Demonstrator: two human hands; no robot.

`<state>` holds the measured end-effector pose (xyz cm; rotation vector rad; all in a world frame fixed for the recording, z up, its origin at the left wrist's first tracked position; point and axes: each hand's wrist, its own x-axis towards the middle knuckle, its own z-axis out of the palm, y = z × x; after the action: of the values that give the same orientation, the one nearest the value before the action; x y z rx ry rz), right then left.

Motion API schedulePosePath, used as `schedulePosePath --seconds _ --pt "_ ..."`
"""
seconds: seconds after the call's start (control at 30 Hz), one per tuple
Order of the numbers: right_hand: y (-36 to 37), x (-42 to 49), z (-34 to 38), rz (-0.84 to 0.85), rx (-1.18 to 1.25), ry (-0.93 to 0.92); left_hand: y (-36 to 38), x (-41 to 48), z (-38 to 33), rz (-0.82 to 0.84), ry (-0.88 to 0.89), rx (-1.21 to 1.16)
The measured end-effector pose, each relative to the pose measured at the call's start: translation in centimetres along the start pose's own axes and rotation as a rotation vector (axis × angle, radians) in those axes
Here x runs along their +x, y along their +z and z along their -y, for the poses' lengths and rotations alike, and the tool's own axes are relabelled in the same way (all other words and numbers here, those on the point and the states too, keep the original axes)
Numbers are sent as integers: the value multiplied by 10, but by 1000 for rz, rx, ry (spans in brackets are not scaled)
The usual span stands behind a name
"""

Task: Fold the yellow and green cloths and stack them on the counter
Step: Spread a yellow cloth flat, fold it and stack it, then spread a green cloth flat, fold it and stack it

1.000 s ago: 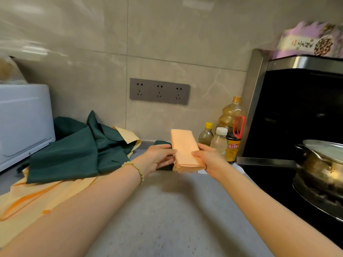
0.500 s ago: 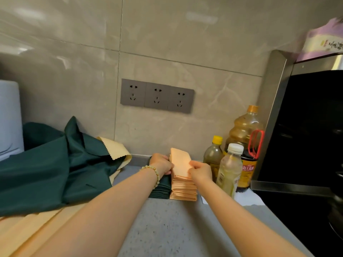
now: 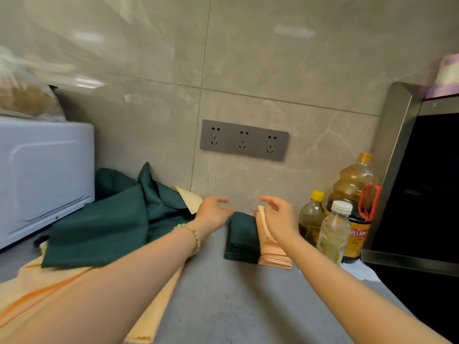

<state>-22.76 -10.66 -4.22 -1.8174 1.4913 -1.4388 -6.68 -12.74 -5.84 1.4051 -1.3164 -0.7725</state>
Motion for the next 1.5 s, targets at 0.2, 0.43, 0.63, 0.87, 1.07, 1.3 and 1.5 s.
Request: schedulePosePath --seconds 0.2,0.43,0.63,0.87,1.07,1.3,1.5 --pt "57 -34 47 410 -88 -25 -131 -47 40 -103 100 537" --pt "122 -67 53 635 -247 -25 -207 -92 81 191 128 1005" --pt "145 -74 39 490 -328 59 -205 -98 92 79 247 1208" --pt "131 -55 71 258 -166 6 -205 -95 78 -142 266 1141" --pt "85 -32 142 113 139 -92 -204 -99 33 -400 486 892" --pt "-14 -43 154 -41 101 -218 -170 -162 -50 -236 688 759" --pt "-104 -67 93 116 -331 -92 -108 -217 -83 466 568 420"
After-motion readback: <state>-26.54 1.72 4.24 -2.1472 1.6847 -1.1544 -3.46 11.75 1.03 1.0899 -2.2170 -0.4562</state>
